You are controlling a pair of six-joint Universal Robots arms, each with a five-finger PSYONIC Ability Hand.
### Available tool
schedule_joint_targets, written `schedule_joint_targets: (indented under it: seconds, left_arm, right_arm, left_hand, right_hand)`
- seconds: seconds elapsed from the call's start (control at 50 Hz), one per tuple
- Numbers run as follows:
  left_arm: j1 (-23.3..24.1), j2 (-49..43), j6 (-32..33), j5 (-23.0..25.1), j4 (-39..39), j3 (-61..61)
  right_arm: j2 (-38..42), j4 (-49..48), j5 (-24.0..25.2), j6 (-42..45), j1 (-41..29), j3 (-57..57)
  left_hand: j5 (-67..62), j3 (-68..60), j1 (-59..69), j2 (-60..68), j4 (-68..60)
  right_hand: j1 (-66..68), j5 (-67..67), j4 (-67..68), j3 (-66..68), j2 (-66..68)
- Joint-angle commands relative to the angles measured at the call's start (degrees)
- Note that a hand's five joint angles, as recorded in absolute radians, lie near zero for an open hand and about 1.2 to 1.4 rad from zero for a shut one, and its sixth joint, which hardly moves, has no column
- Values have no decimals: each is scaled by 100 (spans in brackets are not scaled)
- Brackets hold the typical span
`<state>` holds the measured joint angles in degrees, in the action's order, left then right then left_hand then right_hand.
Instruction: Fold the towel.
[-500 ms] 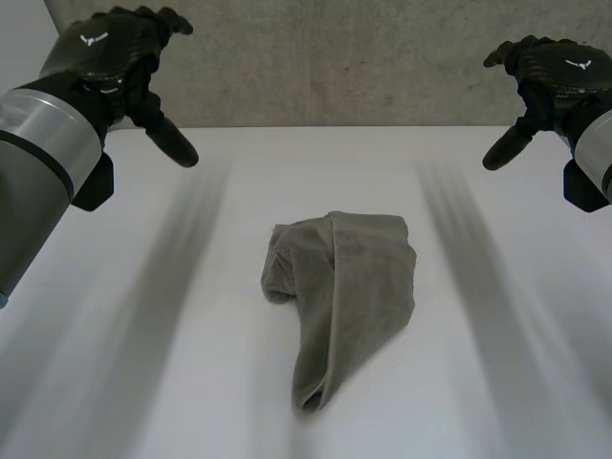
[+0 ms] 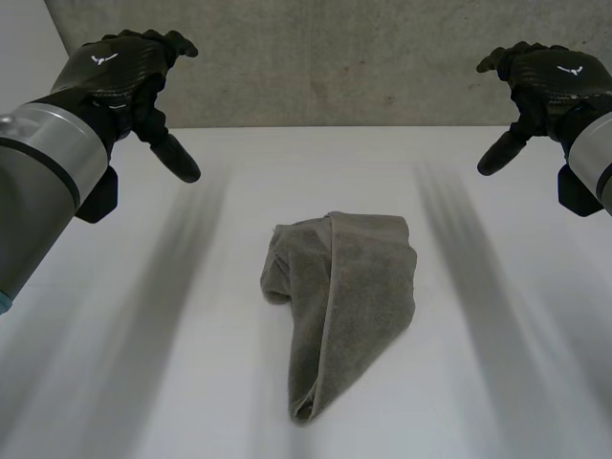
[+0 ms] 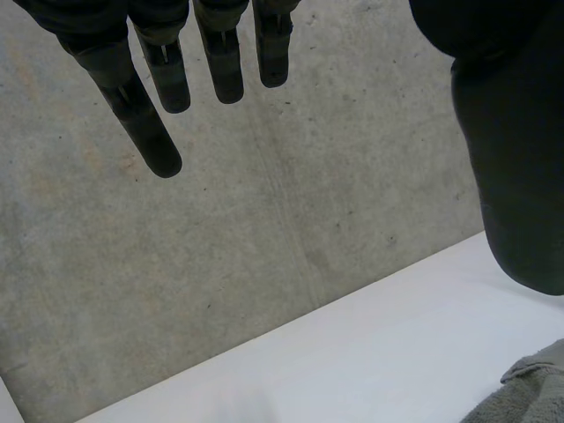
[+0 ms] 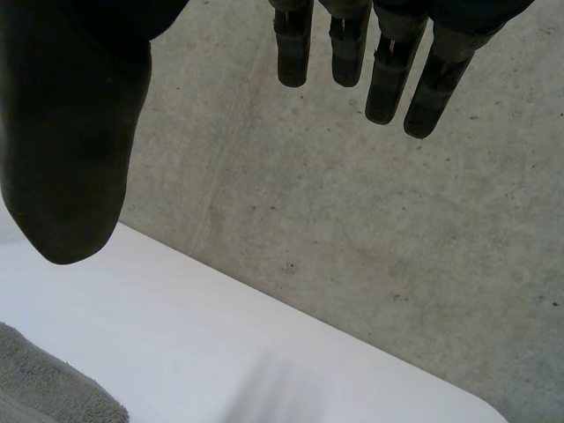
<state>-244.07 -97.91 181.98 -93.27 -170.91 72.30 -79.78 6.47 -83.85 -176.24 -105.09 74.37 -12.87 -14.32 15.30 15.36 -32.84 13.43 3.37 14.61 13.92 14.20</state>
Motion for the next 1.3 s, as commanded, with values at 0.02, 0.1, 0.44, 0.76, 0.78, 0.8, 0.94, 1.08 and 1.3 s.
schedule_joint_targets:
  seconds: [0.02,0.1,0.44,0.76,0.78,0.8,0.94,1.08,1.3]
  left_arm:
    - [26,-27,22,54,-39,99]
    - [53,-176,31,72,-48,117]
    - [852,-2556,66,379,-56,-348]
    - [1195,-3375,5,309,-56,-823]
    - [1195,-3332,5,248,-56,-815]
    - [1195,-3331,5,248,-56,-814]
    - [1064,-2577,-22,-594,-65,-447]
    - [764,-2013,5,-710,-206,381]
    - [721,-1320,22,-710,-548,2074]
  right_arm:
    - [33,-119,262,71,15,-28]
    - [112,-138,756,327,6,7]
    - [1525,-199,2162,2102,-898,377]
    - [2696,-770,1169,2357,-1154,78]
    - [2644,-849,995,2357,-1136,121]
    - [2574,-893,819,2340,-1119,174]
    - [1915,-964,527,2322,-961,700]
    - [1298,-999,686,2322,-644,1440]
    - [376,-1175,1028,2304,-240,2591]
  left_hand:
    - [1215,360,-458,-464,2212]
    - [1182,326,-425,-430,2178]
    - [980,125,-223,-229,1977]
    - [-5580,-6436,6337,6332,-4584]
    - [-5711,-6567,6468,6463,-4715]
    - [-5713,-6568,6470,6464,-4716]
    - [-5713,-6568,6470,6464,-4716]
    - [-5713,-6568,6470,6464,-4716]
    - [-5713,-6568,6470,6464,-4716]
  right_hand:
    - [-343,-337,-461,-392,-420]
    - [-343,-337,-461,-392,-420]
    - [-343,-337,-461,-392,-420]
    - [6646,6652,6528,6597,6570]
    - [6657,6663,6539,6608,6580]
    - [6657,6663,6539,6608,6580]
    - [6657,6663,6539,6608,6580]
    - [6657,6663,6539,6608,6580]
    - [6657,6663,6539,6608,6580]
